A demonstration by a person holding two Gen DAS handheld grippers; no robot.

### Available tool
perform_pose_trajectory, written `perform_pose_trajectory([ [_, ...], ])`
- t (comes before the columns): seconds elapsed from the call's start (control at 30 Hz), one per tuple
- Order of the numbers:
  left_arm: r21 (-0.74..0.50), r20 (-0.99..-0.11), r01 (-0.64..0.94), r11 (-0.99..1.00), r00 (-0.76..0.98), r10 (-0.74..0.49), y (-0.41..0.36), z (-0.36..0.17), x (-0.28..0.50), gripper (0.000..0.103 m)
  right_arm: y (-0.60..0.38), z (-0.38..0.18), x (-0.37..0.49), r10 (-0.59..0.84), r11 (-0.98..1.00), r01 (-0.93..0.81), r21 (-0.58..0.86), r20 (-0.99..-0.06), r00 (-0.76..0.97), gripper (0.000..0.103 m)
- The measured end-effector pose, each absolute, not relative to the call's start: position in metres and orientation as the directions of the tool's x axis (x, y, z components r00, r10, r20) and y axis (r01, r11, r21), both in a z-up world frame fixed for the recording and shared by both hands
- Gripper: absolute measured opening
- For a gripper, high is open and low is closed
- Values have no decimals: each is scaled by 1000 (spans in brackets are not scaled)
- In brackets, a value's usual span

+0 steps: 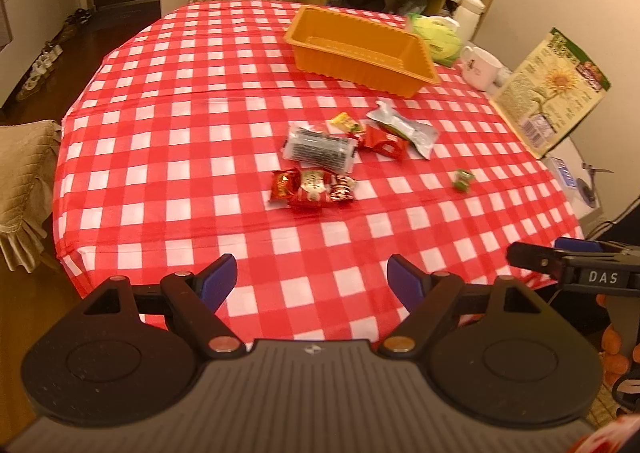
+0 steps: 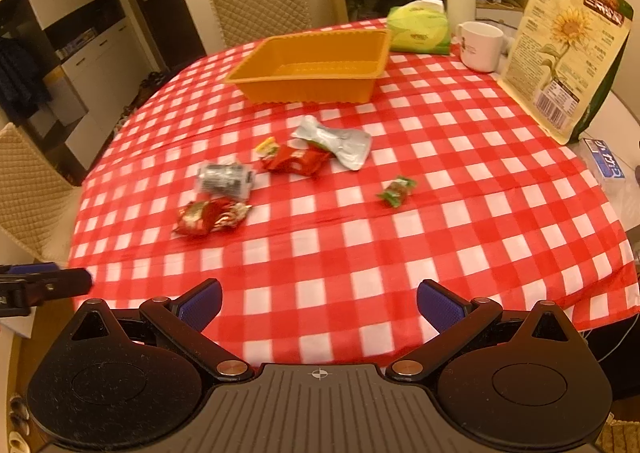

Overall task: Organize snacks
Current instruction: 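Close the right gripper on the green-wrapped candy while the left gripper approaches the red-gold candy pack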

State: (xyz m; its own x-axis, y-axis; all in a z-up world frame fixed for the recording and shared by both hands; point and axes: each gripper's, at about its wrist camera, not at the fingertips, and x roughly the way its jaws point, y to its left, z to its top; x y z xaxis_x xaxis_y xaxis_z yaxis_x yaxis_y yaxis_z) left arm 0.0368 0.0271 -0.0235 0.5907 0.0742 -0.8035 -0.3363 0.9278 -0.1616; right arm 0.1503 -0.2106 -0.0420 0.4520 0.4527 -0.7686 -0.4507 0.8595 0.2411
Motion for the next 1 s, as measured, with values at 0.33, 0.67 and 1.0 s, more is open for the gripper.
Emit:
perform_pose_trajectory([
  [0.33, -146, -811, -380, 913, 574, 109, 45, -35, 65, 81, -222, -63, 197, 440, 868, -437, 236, -773, 457, 103],
  [0.67, -132, -818, -422, 897, 557, 142, 57, -43, 96, 81, -216, -86, 241, 426, 869, -444, 219, -788, 444, 103],
  [1.0, -125, -821, -461, 878, 546, 170, 64, -53, 118, 81, -204, -110, 276, 431, 856, -474, 209, -795, 428, 94],
])
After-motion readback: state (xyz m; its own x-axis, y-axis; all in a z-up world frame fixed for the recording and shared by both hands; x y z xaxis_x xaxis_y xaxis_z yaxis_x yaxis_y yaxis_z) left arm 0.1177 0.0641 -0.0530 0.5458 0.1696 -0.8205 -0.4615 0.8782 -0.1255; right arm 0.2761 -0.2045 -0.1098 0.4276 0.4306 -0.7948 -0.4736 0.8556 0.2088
